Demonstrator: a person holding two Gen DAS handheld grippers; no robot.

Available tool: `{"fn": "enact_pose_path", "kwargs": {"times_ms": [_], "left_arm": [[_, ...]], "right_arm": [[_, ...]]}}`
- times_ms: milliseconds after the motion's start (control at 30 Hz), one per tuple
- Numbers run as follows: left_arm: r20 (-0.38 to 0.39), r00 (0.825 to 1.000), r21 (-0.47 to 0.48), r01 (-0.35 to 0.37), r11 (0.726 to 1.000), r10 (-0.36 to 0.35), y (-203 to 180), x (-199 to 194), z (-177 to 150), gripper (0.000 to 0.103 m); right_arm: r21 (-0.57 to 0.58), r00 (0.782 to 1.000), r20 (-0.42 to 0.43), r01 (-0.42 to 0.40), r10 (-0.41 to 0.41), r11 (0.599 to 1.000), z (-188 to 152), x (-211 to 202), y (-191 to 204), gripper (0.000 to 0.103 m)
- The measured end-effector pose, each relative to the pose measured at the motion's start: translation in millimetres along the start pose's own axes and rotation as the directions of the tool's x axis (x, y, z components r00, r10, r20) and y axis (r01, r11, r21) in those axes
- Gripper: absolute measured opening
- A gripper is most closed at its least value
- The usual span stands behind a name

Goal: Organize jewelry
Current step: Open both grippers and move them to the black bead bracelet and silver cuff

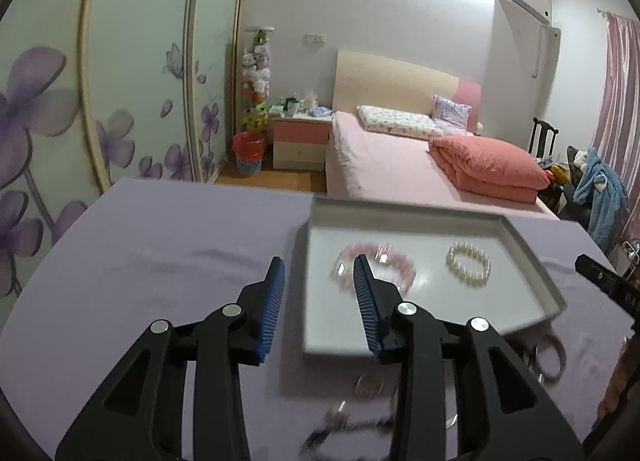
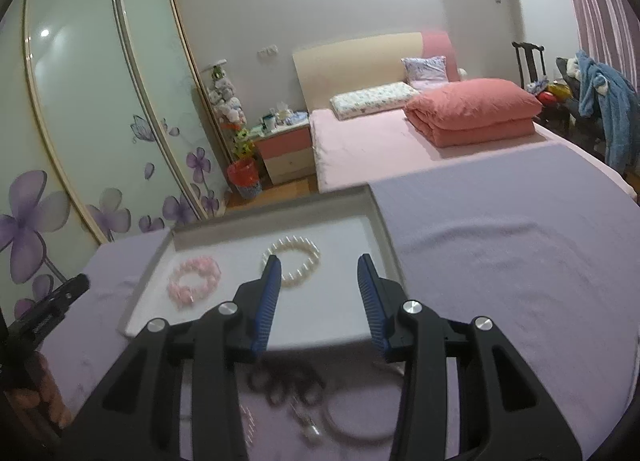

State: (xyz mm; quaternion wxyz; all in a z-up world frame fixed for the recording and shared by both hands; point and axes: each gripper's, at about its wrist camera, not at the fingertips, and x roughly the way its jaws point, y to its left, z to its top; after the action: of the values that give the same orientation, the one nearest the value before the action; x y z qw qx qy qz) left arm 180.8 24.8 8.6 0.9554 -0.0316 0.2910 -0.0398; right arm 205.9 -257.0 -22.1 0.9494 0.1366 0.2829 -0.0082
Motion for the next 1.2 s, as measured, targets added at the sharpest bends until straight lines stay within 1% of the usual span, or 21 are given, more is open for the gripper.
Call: {"fn": "enact_pose_path", "kwargs": {"times_ms": [67, 133, 233, 300, 400, 467, 500, 533, 633, 733, 833, 967, 1033, 1100, 1167, 1200], "left_arm": [[-0.016, 1.000, 0.013, -0.008, 1.000, 0.009, 7, -6, -11, 0.039], [-0.026, 1.000, 0.021, -0.015, 1.000, 0.015, 12, -12, -20, 0.045], [-0.050, 0.999, 0.029, -0.013, 0.999, 0.015, 18, -17, -32, 0.048], [-0.068, 0.998, 0.034, -0.009, 0.999, 0.012, 21, -18, -38, 0.050], [-0.092, 0.996, 0.041, 0.001, 0.999, 0.003, 22, -19, -46, 0.058], [-0.101, 0.995, 0.053, 0.006, 0.999, -0.001, 20, -21, -52, 0.061], [-0.106, 0.994, 0.061, 0.012, 0.998, -0.006, 18, -21, -54, 0.063], [-0.109, 0.994, 0.067, 0.015, 0.998, -0.008, 18, -22, -56, 0.064], [-0.118, 0.993, 0.075, 0.019, 0.997, -0.010, 18, -24, -64, 0.067], [-0.129, 0.991, 0.075, 0.026, 0.997, -0.016, 17, -24, -69, 0.069], [-0.141, 0.990, 0.082, 0.032, 0.996, -0.020, 14, -23, -74, 0.070], [-0.150, 0.988, 0.091, 0.043, 0.995, -0.029, 13, -23, -78, 0.072], [-0.149, 0.988, 0.096, 0.045, 0.994, -0.031, 13, -24, -79, 0.076], [-0.152, 0.988, 0.104, 0.049, 0.993, -0.033, 11, -24, -80, 0.076], [-0.159, 0.987, 0.115, 0.055, 0.992, -0.036, 9, -24, -82, 0.078], [-0.162, 0.986, 0.120, 0.057, 0.991, -0.037, 8, -24, -83, 0.078]], "right_arm": [[-0.003, 0.999, -0.026, 0.022, -0.022, 1.000, -10, -5, -9, 0.041], [-0.011, 0.998, -0.055, 0.042, -0.043, 0.999, -18, -6, -16, 0.041], [-0.024, 0.990, -0.119, 0.075, -0.077, 0.997, -33, -3, -26, 0.041], [-0.027, 0.984, -0.155, 0.086, -0.089, 0.996, -41, 1, -30, 0.041], [-0.032, 0.973, -0.216, 0.076, -0.081, 0.997, -53, 8, -35, 0.041], [-0.054, 0.966, -0.243, 0.071, -0.082, 0.996, -61, 10, -33, 0.050], [-0.067, 0.965, -0.250, 0.068, -0.083, 0.995, -64, 10, -31, 0.055], [-0.087, 0.963, -0.256, 0.064, -0.085, 0.994, -67, 10, -28, 0.058], [-0.130, 0.957, -0.273, 0.064, -0.098, 0.989, -74, 7, -24, 0.061], [-0.160, 0.944, -0.307, 0.072, -0.119, 0.984, -83, 9, -23, 0.064], [-0.201, 0.942, -0.304, 0.084, -0.143, 0.976, -86, 11, -18, 0.068], [-0.235, 0.941, -0.300, 0.088, -0.158, 0.968, -83, 22, -7, 0.069], [-0.236, 0.941, -0.301, 0.087, -0.157, 0.968, -79, 28, -6, 0.069], [-0.232, 0.940, -0.301, 0.089, -0.158, 0.969, -74, 34, -5, 0.070], [-0.230, 0.940, -0.299, 0.093, -0.161, 0.969, -72, 37, -6, 0.066], [-0.229, 0.941, -0.299, 0.092, -0.160, 0.969, -71, 38, -6, 0.066]]}}
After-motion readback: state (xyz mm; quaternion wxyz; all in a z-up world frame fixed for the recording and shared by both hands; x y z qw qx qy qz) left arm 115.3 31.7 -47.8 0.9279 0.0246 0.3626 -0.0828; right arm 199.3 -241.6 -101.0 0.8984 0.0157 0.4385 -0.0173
